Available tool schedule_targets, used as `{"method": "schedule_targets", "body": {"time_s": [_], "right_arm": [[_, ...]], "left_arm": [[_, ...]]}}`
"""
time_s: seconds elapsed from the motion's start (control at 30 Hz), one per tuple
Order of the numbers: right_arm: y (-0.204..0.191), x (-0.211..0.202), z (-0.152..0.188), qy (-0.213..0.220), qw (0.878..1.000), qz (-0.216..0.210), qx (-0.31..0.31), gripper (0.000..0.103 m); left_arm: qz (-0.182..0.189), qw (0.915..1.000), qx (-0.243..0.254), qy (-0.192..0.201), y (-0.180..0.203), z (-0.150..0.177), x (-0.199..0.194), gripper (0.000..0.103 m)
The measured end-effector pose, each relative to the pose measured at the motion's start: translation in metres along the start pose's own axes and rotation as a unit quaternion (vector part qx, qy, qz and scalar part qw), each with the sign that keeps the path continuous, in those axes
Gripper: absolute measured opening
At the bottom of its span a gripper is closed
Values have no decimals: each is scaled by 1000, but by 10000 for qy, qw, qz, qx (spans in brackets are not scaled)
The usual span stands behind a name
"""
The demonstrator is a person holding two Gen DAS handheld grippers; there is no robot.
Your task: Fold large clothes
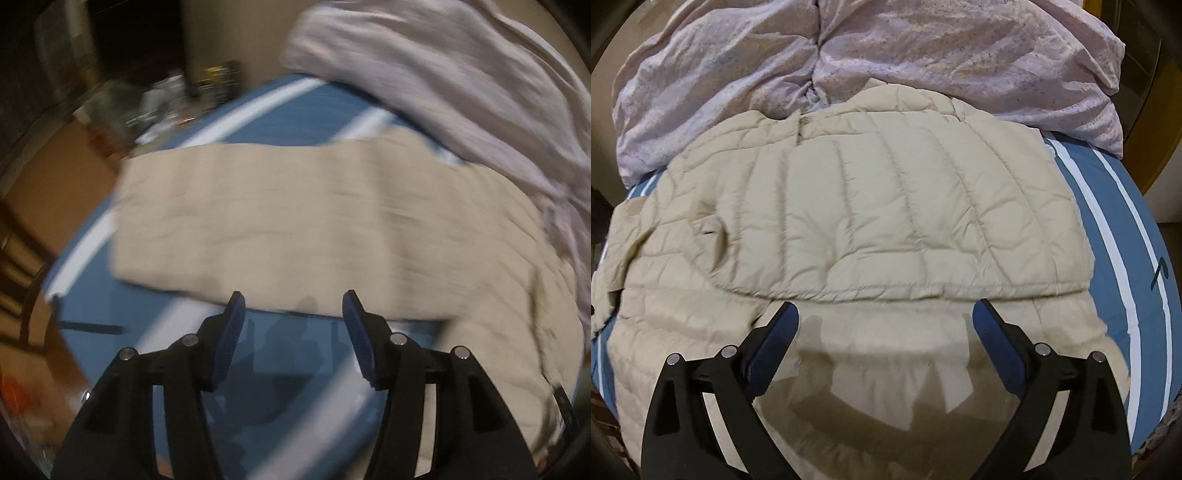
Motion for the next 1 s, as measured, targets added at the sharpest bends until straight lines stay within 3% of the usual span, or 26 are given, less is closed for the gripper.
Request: {"method": "schedule_targets", "body": {"time_s": [0.2, 0.33, 0.53, 0.63, 0.77, 1.0], "right_arm": [[-6, -12, 10, 31, 10000, -65, -57, 97], [-4, -14, 15, 2, 10000, -91, -17, 97], [-2, -14, 18, -25, 10000, -83, 9, 97], [0, -13, 21, -67, 9999, -77, 13, 97], [2, -11, 23, -100, 9999, -84, 31, 97], [14, -11, 24, -97, 9998, -86, 124, 97]], "left_arm": [[-780, 9938, -787, 107, -95, -16, 3, 48], [-874, 9890, -1195, -30, -129, -20, 13, 43], [-657, 9880, -1396, -82, -132, -18, 23, 37], [-582, 9894, -1331, 16, -126, -18, 23, 22], [-566, 9902, -1272, 126, -121, -20, 26, 10], [-275, 9900, -1360, 271, -116, -21, 23, 6]]}}
Point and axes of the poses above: each gripper's, at about its wrist camera, not at the fingertips, and x roughly the way its jaws point, y to its right, z to its underside, the point moved 8 cm from there along x, roughly the way its jaws point, and after that the axes turned 9 degrees about -y, right-handed, at the moved point
